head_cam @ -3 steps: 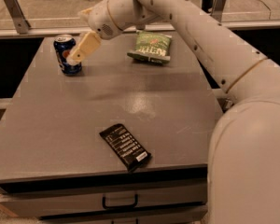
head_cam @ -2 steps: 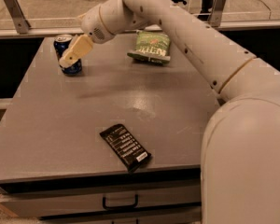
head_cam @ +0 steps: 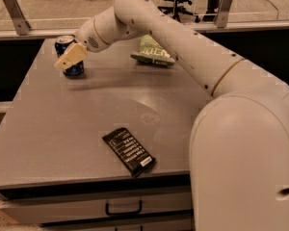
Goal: Knock pepsi can over
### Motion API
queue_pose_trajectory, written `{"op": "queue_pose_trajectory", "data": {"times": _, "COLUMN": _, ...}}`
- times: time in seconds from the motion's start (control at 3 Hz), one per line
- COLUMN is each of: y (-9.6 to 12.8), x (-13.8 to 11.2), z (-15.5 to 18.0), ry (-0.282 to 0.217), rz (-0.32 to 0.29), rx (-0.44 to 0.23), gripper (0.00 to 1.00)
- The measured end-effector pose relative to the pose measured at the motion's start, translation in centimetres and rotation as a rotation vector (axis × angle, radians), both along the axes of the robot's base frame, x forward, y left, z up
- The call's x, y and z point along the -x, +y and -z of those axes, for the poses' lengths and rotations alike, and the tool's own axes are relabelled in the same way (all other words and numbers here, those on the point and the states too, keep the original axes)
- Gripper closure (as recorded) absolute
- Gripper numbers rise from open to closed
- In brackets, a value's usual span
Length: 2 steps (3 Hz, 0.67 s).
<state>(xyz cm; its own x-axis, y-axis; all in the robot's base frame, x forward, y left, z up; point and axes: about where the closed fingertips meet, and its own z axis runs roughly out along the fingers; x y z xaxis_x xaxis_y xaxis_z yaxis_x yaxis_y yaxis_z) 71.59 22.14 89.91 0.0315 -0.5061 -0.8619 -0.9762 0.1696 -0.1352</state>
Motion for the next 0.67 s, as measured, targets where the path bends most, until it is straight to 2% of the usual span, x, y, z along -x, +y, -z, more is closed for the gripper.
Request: {"op": "queue_pose_trajectory", "data": {"times": 0.67, "y": -0.12, "x": 0.29, "z": 0.41, "ry": 0.073, "rz": 0.002, "rx": -0.027, "gripper": 0.64}}
